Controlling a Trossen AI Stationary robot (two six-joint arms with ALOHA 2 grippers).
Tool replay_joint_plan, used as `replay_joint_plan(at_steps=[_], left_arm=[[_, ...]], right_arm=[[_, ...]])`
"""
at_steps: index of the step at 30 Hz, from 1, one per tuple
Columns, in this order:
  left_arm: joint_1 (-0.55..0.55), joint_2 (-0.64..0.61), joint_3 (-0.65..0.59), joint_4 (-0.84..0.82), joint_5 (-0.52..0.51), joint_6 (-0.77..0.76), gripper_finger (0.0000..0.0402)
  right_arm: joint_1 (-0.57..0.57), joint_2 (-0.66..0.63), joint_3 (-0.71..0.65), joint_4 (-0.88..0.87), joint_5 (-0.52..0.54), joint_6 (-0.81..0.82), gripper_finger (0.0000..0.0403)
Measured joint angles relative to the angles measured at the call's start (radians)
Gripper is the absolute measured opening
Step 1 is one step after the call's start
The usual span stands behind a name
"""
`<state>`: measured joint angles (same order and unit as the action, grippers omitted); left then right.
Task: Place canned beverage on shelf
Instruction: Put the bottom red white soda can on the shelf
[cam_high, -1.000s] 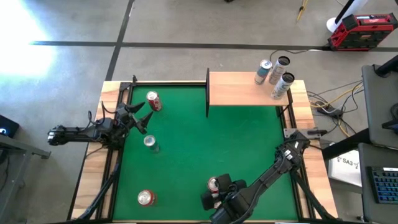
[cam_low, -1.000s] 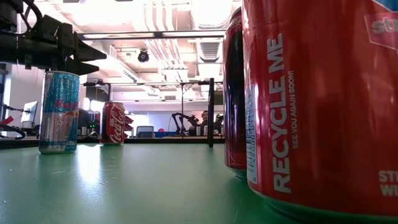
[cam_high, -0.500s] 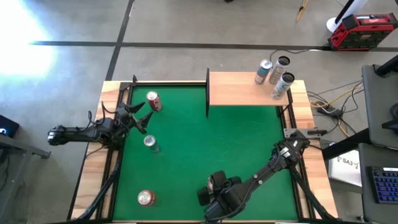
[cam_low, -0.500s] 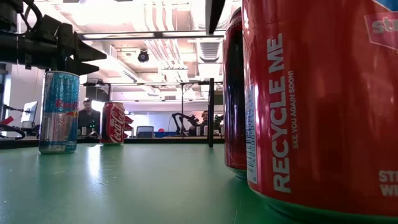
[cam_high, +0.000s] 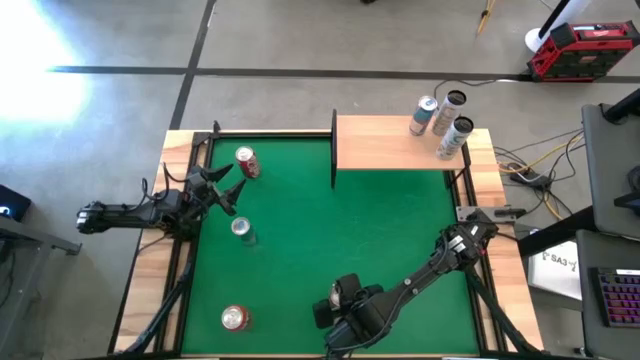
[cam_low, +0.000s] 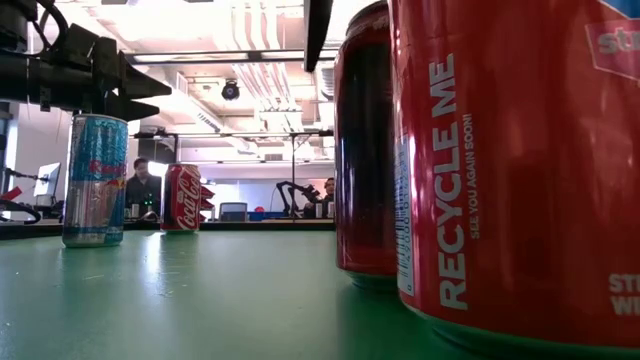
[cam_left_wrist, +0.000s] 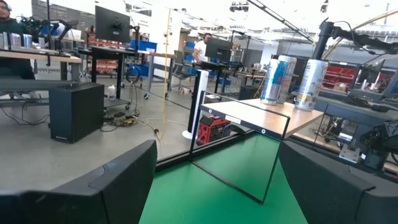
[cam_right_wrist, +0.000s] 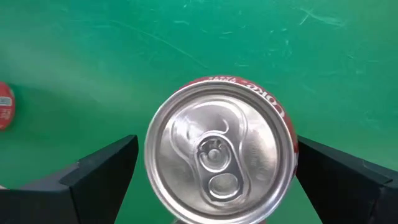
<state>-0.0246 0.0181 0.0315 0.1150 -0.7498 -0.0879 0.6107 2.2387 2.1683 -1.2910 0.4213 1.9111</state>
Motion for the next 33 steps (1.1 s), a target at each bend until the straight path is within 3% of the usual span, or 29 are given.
replay_joint_plan(at_steps=[9, 17, 29, 33], left_arm=[[0.000, 0.000, 0.000, 0.000, 0.000, 0.000, 0.0324], [0.000, 0.000, 0.000, 0.000, 0.000, 0.000, 0.0324], [0.000, 0.000, 0.000, 0.000, 0.000, 0.000, 0.0324], [0.000, 0.000, 0.000, -0.001, 0.002, 0.000, 0.0324]], right_arm=[[-0.010, 0.000, -0.035, 0.005, -0.002, 0.053, 0.0390], [-0.016, 0.000, -0.041, 0.000, 0.002, 0.069, 0.0310], [-0.031, -0.048, -0.045, -0.282, 0.050, 0.333, 0.0317], [-0.057, -0.118, -0.081, -0.265, 0.078, 0.312, 0.0317]])
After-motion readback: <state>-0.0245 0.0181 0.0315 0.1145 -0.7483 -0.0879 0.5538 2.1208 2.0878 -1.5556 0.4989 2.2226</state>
